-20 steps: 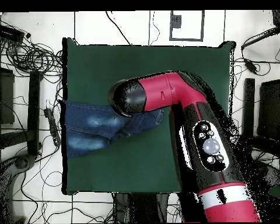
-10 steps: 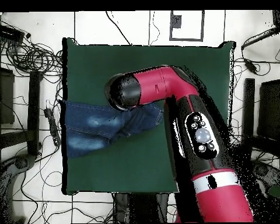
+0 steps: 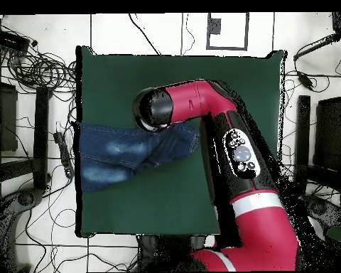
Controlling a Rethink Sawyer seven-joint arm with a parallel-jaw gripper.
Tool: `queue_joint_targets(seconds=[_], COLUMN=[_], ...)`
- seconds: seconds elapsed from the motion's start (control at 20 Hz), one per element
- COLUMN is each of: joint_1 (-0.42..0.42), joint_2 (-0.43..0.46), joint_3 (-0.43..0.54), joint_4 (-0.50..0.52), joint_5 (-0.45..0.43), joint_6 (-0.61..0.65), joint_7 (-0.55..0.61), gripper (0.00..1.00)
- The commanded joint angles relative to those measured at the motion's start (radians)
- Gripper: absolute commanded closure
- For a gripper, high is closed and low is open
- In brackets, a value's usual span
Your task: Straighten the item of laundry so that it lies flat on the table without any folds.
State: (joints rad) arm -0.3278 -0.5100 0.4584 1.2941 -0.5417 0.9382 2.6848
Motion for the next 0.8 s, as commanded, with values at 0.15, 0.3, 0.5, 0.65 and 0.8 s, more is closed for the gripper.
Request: queue_joint_targets(seconds=[0.15,0.3,0.5,0.65,0.8], joint_1=[0.024,0.033,0.032,0.017,0.016], joint_2=[0.09,0.078,0.056,0.017,-0.02], joint_3=[0.038,0.027,0.028,0.044,0.041], joint_4=[0.005,0.03,0.064,0.109,0.144], joint_5=[-0.065,-0.075,-0.063,-0.026,-0.002], joint_6=[-0.011,-0.03,-0.026,-0.005,0.009], joint_7=[-0.27,-0.225,-0.19,-0.181,-0.155], gripper=[0.0,0.0,0.0,0.0,0.0])
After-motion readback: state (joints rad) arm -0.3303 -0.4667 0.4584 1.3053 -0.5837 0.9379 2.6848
